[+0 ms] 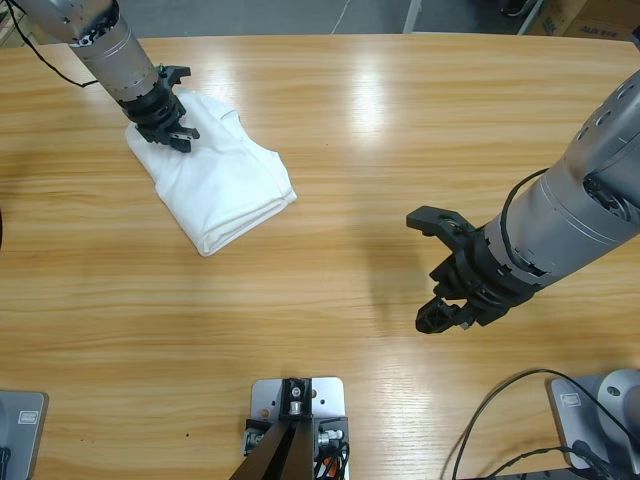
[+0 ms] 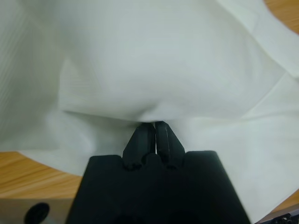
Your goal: Fold clothes
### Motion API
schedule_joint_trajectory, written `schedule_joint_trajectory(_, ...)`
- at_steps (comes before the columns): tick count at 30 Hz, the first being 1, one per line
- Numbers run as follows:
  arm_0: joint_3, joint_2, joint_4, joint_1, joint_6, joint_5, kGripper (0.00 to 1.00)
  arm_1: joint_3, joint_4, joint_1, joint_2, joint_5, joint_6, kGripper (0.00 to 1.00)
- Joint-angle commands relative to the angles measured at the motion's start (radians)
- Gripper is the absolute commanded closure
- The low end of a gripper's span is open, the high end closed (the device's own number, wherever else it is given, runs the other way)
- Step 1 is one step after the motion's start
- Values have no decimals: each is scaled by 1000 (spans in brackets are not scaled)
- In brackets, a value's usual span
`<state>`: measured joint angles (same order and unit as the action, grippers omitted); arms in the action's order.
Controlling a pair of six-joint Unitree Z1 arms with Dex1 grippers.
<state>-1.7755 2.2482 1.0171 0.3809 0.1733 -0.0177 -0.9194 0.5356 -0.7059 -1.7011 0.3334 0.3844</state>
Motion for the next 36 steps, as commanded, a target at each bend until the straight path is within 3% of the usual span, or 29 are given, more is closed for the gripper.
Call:
schedule_joint_trajectory(1,-16,-98,26,40,-75,77,1000,5,14,-9,21,-13,14,337)
schedule_joint_trajectory(6,-22,-227,23,194,-99,133,1000,7,15,-9,32,-14,16,338)
schedule_joint_trajectory(11,41,-187,10,306,-56,163,1000,15,14,-9,55,-17,20,337)
schedule_joint_trajectory(29,80,45,-14,303,38,156,1000,88,14,-9,133,-24,33,335)
schedule_joint_trajectory(36,222,4,-65,271,108,157,1000,86,12,-9,132,-24,34,335)
